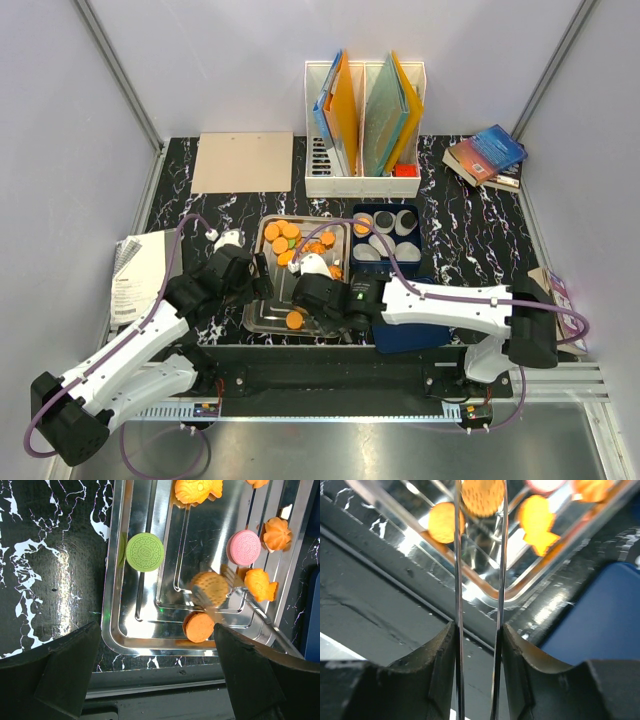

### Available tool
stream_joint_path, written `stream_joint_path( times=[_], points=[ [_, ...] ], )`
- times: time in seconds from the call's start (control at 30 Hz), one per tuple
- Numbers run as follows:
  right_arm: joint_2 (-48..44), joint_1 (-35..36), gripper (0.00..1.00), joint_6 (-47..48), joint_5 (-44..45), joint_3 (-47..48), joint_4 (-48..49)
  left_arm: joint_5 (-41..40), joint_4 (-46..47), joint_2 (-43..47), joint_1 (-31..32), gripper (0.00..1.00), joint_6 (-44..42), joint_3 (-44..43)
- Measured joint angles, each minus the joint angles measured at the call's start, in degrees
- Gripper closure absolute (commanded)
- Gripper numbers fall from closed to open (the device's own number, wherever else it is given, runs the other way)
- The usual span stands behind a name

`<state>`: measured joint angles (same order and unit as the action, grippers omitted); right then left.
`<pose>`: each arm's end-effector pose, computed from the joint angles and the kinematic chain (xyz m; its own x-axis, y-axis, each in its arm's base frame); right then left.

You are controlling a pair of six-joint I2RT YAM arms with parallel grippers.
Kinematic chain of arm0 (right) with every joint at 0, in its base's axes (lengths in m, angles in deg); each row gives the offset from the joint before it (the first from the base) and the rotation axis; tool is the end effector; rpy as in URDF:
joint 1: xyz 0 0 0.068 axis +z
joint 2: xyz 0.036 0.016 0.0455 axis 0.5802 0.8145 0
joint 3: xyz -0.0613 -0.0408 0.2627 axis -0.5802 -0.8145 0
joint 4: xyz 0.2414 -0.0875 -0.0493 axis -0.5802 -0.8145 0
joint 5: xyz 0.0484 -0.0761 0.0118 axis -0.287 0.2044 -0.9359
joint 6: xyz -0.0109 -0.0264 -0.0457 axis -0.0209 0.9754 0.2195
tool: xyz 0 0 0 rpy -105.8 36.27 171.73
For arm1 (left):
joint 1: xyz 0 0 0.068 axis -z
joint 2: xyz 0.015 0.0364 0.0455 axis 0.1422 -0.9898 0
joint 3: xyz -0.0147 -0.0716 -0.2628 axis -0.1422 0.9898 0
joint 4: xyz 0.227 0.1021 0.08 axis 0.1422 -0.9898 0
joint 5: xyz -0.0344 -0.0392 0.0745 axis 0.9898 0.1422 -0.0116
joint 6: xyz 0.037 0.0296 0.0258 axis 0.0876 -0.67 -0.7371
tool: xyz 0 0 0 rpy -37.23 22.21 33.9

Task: Pack the cookies

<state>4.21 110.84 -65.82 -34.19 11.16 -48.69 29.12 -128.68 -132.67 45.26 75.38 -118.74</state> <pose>0.0897 0.3019 0.2627 -0.6332 -0.5610 -0.5333 -0.6631 0.7485 -0.0001 0.1325 -0.0899 0.2427 -0.7933 -0.2219 -0.5670 -0.0788 0.9608 -0.2657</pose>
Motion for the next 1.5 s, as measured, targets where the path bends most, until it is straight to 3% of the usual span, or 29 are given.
stream_joint_path(
  times=[0.4, 0.6, 0.83, 1.5],
  points=[
    [-9.03, -0.44, 0.58, 1.33, 10.67, 4.59, -8.81, 0.00, 0.02, 0.00, 0.02, 0.01, 0.00, 0.00],
    [-14.12, -8.35, 0.60, 2.99, 13.20, 4.31, -11.67, -0.02, 0.02, 0.00, 0.00, 0.01, 0.02, 0.00],
    [-20.90, -22.69, 0.61, 6.73, 13.03, -0.55, -10.62, -0.15, 0.00, -0.81, 0.02, 0.01, 0.02, 0.00],
    [-18.16, -31.26, 0.61, 11.47, 6.58, -9.44, -1.18, -0.22, 0.02, -1.95, 0.07, 0.01, 0.02, 0.00]
  ],
)
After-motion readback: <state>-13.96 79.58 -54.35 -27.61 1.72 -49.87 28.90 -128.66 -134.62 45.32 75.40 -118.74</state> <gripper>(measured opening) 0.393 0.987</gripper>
